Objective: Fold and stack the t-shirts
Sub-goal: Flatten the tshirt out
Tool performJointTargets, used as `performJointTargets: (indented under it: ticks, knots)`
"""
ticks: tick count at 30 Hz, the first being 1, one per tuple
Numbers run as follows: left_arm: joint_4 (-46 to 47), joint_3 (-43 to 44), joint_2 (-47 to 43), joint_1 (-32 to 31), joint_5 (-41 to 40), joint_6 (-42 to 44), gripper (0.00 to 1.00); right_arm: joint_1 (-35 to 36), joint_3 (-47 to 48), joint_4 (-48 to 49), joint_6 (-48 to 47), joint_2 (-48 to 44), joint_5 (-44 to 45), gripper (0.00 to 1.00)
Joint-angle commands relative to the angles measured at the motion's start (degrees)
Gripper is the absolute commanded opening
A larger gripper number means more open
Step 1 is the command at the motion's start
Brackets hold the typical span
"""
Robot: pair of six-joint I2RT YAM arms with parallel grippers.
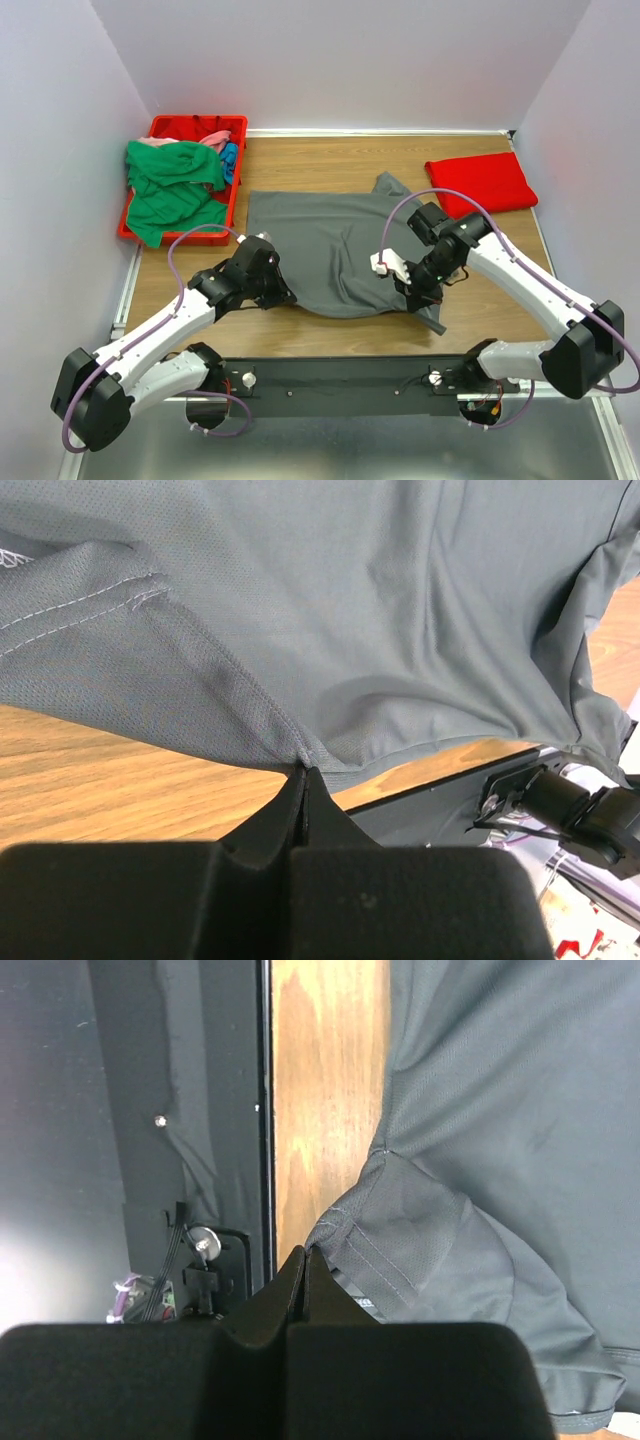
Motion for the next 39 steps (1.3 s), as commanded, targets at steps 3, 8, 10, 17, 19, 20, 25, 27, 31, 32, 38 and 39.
performJointTargets:
  ticks: [3, 8, 10, 17, 19, 20, 25, 27, 31, 32, 38, 39]
  knots:
    - [-0.7, 1.5, -1.1, -0.4, 2.8, 1.5, 0.00, 1.8, 3.0, -3.6, 0.2, 0.4, -0.4, 0.01]
    - [-0.8, 1.9, -1.4, -0.4, 3.2, 2.3, 0.00, 3.0, 2.7, -3.7, 1.1, 0.6, 0.6, 0.01]
    - [-0.9, 1.8, -1.6, -0.4, 3.5, 2.3, 0.00, 3.2, 2.4, -3.7, 1.4, 0.6, 0.4, 0.00]
    - [-1.5, 1.0, -2.3, -0.4, 4.3, 2.6, 0.00, 3.5, 2.1, -3.8, 2.4, -0.1, -0.4, 0.00]
    - [-1.5, 0.7, -2.5, -0.4, 4.7, 2.8, 0.00, 3.5, 2.2, -4.1, 2.6, -0.5, -0.5, 0.00]
    - [-1.5, 0.7, -2.7, -0.4, 5.0, 3.0, 0.00, 3.5, 2.2, -4.3, 2.8, -0.9, -0.9, 0.00]
    - [-2.2, 0.0, -3.8, -0.4, 5.5, 3.4, 0.00, 3.5, 1.8, -5.2, 3.5, -2.6, -1.7, 0.00]
    - [-2.4, -0.1, -4.3, -0.4, 5.8, 3.6, 0.00, 3.5, 1.3, -5.2, 3.9, -3.0, -1.7, 0.00]
    - [-2.8, -1.0, -4.3, -0.4, 7.1, 4.2, 0.00, 3.5, -1.8, -5.8, 3.8, -2.7, -2.5, 0.00]
    - [-2.8, -1.1, -4.3, -0.4, 7.4, 4.2, 0.00, 3.5, -2.0, -5.8, 3.9, -2.7, -2.6, 0.01]
    - [-4.6, -1.1, -5.6, -0.4, 9.1, 5.9, 0.00, 3.5, -0.7, -5.9, 4.4, -3.7, -3.5, 0.01]
    - [-4.7, -0.9, -6.3, -0.4, 9.5, 6.3, 0.00, 3.5, 0.1, -5.9, 4.4, -3.4, -3.9, 0.01]
